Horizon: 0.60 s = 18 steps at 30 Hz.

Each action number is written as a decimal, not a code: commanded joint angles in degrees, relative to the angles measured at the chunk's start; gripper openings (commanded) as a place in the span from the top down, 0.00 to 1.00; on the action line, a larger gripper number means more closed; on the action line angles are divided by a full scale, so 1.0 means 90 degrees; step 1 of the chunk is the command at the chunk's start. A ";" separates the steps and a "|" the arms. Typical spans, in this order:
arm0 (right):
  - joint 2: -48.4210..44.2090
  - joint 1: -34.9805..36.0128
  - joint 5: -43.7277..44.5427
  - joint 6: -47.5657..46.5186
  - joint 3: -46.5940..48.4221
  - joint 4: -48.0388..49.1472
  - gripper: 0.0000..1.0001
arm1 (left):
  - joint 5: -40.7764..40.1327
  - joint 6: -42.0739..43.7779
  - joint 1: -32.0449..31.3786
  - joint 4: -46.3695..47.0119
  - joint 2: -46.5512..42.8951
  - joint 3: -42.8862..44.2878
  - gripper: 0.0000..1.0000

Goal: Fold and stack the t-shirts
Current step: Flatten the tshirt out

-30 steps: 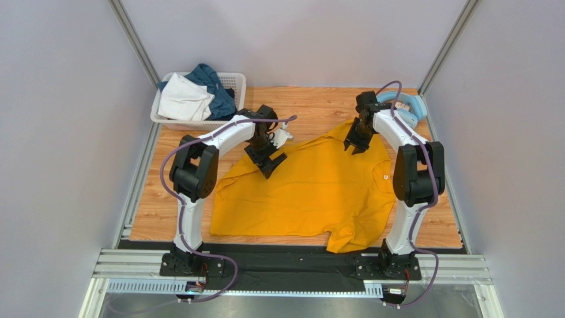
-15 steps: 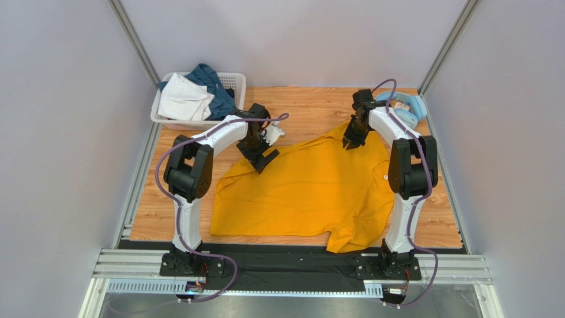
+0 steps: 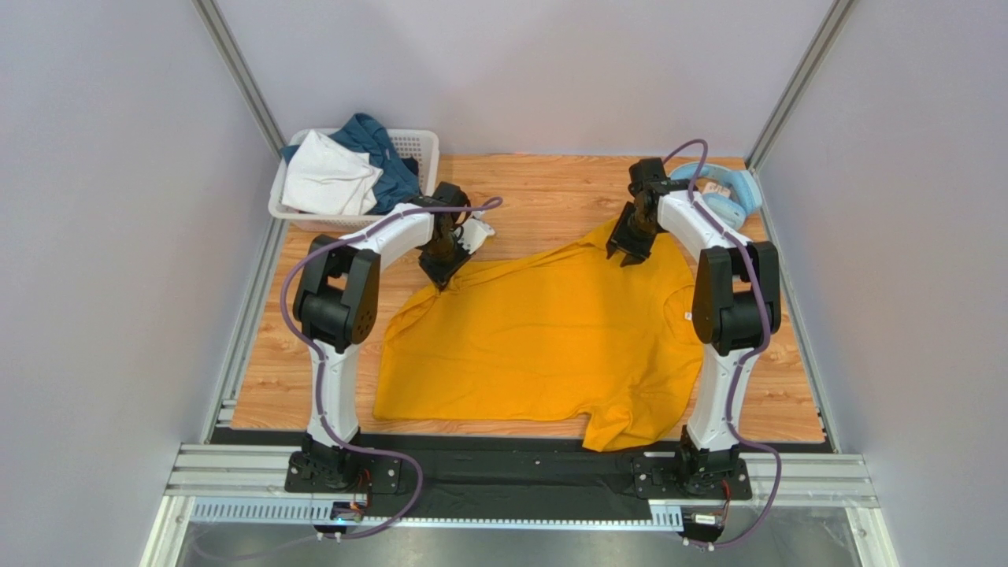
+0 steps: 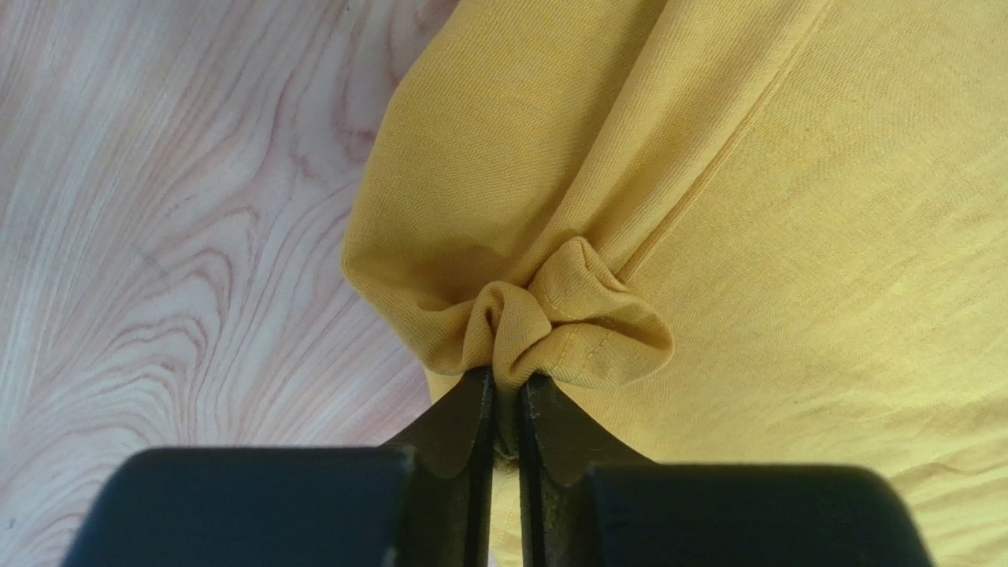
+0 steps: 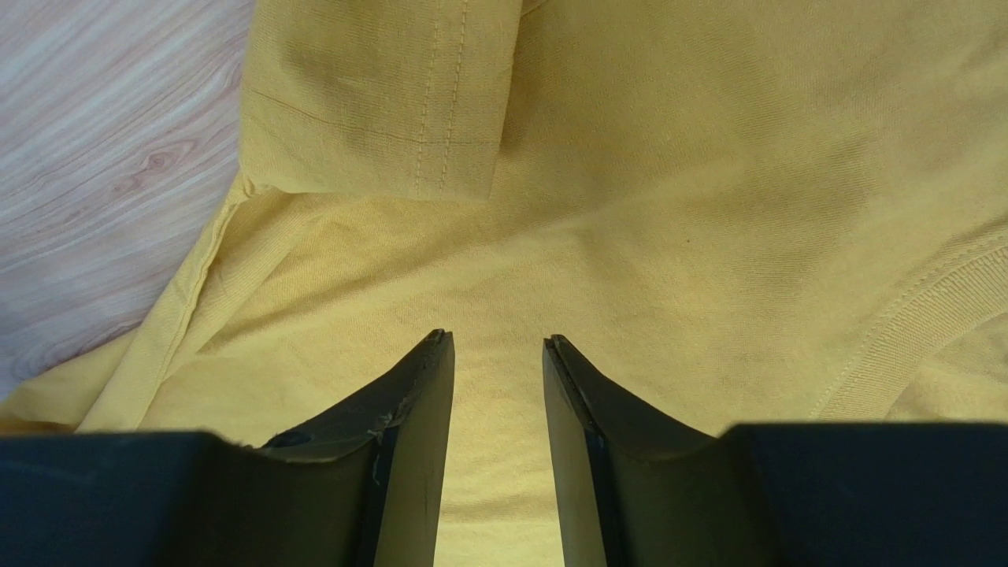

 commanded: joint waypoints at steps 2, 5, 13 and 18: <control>0.0057 0.0043 -0.0010 0.0070 -0.0004 0.0278 0.62 | -0.0089 -0.0007 0.0100 0.0141 -0.0250 0.0048 0.92; 0.0087 0.0033 0.0000 0.0080 -0.0375 0.0434 0.65 | -0.0099 0.0012 0.0159 0.0131 -0.0494 -0.0050 0.92; 0.0165 0.0043 0.0224 0.0031 -0.0952 0.0659 0.70 | -0.0323 0.0422 0.0782 -0.0025 -0.1295 -0.0128 0.90; 0.0204 0.0043 0.0195 0.0060 -0.1030 0.0727 0.71 | -0.0343 0.0617 0.1194 -0.0113 -0.1549 -0.0196 0.56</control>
